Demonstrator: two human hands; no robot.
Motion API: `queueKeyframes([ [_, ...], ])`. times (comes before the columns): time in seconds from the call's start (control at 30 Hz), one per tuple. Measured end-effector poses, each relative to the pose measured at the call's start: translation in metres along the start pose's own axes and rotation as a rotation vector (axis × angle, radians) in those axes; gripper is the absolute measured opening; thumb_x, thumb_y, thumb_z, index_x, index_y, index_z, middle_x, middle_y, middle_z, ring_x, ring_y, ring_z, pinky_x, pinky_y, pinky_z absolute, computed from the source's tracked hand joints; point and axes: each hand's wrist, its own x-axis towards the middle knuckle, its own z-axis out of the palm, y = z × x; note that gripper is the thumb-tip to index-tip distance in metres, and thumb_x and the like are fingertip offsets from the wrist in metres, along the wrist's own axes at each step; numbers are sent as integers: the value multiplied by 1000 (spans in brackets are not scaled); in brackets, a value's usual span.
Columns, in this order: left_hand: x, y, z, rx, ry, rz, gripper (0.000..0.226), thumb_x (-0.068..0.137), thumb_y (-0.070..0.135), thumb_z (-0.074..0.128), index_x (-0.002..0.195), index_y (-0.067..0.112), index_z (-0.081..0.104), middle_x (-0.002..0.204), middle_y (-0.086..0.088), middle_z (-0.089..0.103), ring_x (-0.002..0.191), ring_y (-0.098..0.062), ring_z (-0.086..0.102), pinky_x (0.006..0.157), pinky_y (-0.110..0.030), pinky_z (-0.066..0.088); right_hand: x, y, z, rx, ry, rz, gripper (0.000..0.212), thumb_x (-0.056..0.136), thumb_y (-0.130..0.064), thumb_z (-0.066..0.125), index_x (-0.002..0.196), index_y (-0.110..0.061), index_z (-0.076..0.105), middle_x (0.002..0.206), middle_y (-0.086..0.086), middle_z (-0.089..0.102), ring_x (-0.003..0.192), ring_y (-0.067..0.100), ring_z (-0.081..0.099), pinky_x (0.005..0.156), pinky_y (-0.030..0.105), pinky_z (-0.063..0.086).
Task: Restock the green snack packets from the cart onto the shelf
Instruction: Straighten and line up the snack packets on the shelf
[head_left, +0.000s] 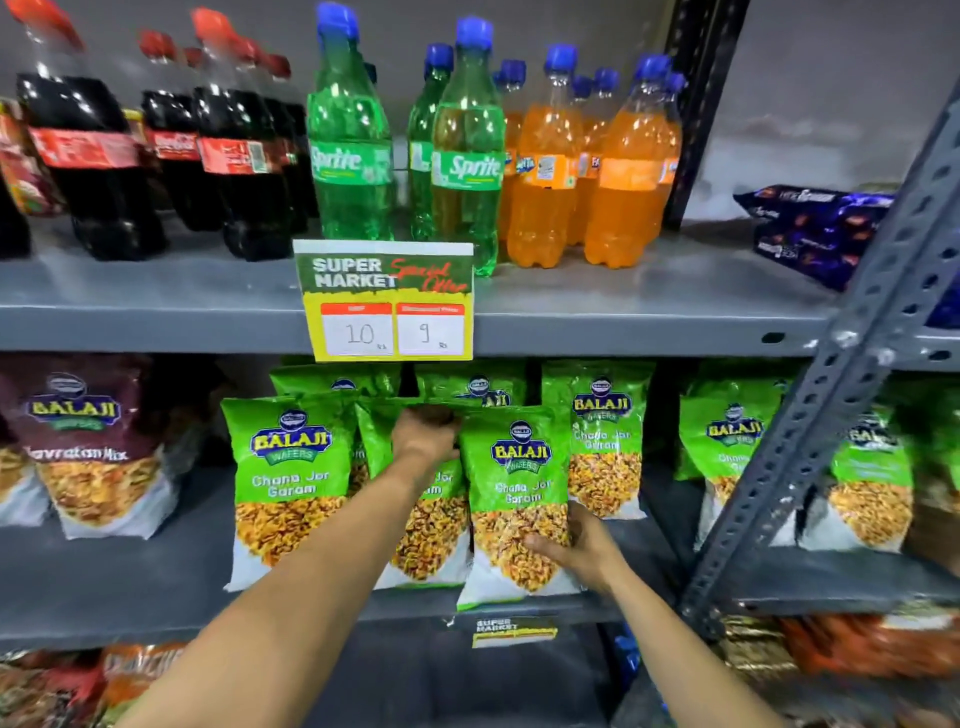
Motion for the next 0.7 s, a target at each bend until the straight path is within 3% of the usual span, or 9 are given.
queueKeyframes([
  [0.1,-4,7,14,-94,-62,104,18,80,2,69,88,16,62,87,-2,66,64,-9,59,39,-14,50,-2,12,-12,74,92,-26,58,70,-23,79,118,-19,47,110,-11,55,102,7,53,79,12,43],
  [0.2,-9,17,37,-158,-138,158,24,80,-3,67,82,19,58,75,3,62,64,-5,58,45,-20,52,-2,32,-37,115,246,-65,54,57,-44,83,101,-27,57,113,-1,68,95,5,64,91,33,50],
  [0.3,-12,30,64,-180,-183,162,25,78,-6,67,86,15,57,73,3,59,64,-11,56,53,-25,50,5,45,-57,118,358,-29,57,55,-47,84,97,-19,59,98,7,72,91,21,68,85,42,52],
  [0.37,-11,31,79,-156,-189,205,28,78,-2,69,75,21,53,72,4,57,66,-10,53,51,-17,49,8,40,-60,143,396,-4,52,65,-33,82,104,-10,57,99,9,67,97,30,64,83,38,50],
  [0.4,-13,27,83,-82,-168,236,29,77,6,72,74,25,50,74,5,57,67,-9,53,57,-14,48,11,37,-61,159,440,-3,47,71,-25,78,108,-7,55,103,11,63,99,30,62,83,35,47],
  [0.47,-20,7,83,21,-122,245,34,68,23,82,86,22,52,85,1,62,79,-15,59,77,-24,49,18,29,-64,233,615,-38,41,80,-23,70,113,-6,53,110,13,57,102,28,56,85,31,43],
  [0.53,-32,-24,80,96,-194,204,60,59,36,86,104,16,51,100,-6,65,94,-23,62,89,-35,51,27,10,-74,331,769,-65,29,85,-28,63,108,-11,56,104,11,60,98,27,57,82,29,43],
  [0.6,-48,-57,77,229,-303,164,68,59,35,87,111,14,47,101,-3,61,97,-24,61,90,-36,52,39,-14,-86,435,841,-72,23,87,-32,61,102,-15,60,90,4,61,87,21,58,72,26,43],
  [0.7,-66,-95,80,314,-394,108,60,61,28,87,103,17,45,87,5,56,91,-19,57,80,-27,46,64,-41,-96,538,767,-77,22,81,-33,68,99,-21,64,97,1,63,94,18,57,82,29,40],
])
